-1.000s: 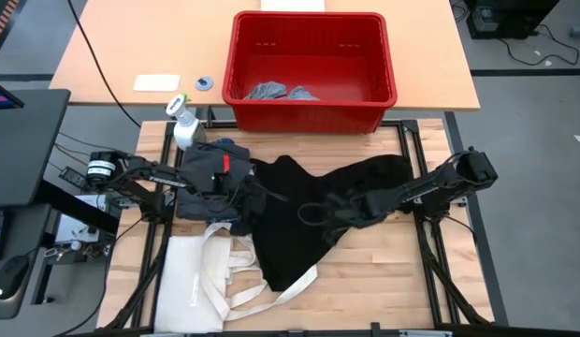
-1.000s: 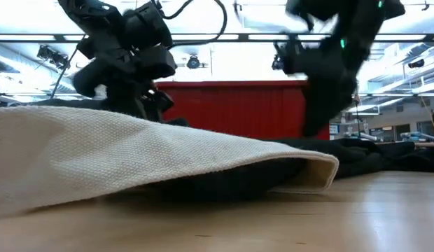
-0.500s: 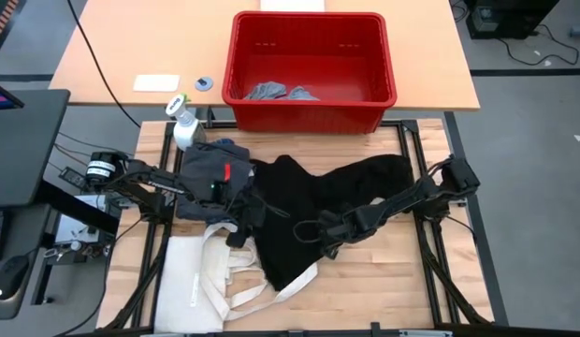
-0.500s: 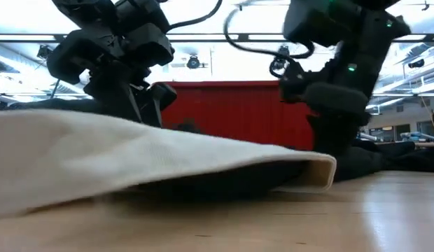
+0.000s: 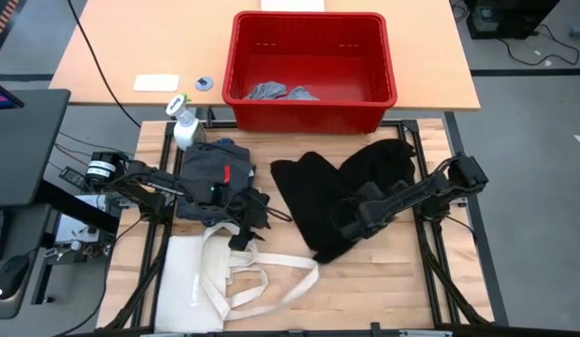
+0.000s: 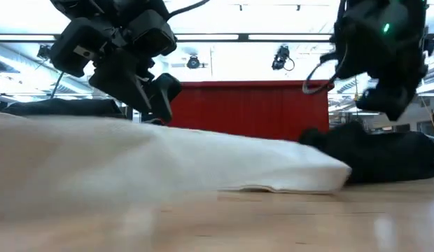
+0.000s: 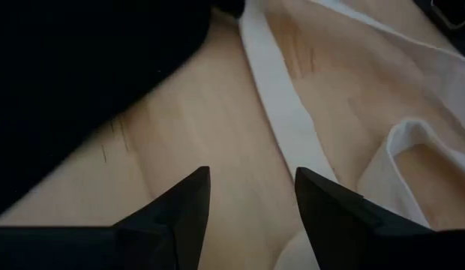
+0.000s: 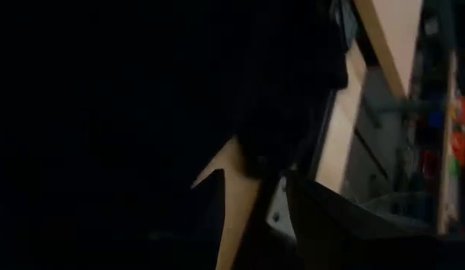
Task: Fold Laundry from Bin
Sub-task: Fold the black shirt
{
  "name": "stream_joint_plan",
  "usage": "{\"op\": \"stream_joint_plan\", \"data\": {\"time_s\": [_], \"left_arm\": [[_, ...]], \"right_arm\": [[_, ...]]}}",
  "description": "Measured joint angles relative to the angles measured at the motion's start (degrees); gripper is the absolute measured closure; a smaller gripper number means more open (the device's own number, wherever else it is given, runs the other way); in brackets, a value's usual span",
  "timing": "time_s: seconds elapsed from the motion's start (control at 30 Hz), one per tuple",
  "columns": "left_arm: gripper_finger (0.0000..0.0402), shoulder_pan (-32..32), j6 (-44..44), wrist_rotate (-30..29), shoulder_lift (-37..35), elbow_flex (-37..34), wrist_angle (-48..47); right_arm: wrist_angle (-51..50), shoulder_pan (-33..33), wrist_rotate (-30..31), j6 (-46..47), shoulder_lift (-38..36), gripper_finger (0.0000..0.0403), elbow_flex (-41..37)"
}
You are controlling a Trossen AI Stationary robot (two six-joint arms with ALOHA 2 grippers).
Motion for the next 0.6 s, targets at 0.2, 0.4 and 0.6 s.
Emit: {"op": "stream_joint_plan", "data": {"time_s": [0.2, 0.4, 0.6], "left_arm": [[0.0201, -0.58, -1.98, 6.45, 0.66, 0.00, 3.16], [0.0201, -6.72, -9.80, 4.00, 7.69, 0.07, 20.77], [0.0201, -11.74, -14.44, -4.39, 17.58, 3.92, 29.20]], "right_arm": [[14.87, 4.47, 8.21, -15.55, -0.58, 0.0252, 6.44], [32.15, 5.33, 4.58, -26.95, -0.51, 0.0252, 6.93], [31.34, 7.89, 1.60, -20.65, -0.57, 0.0252, 6.07]]}}
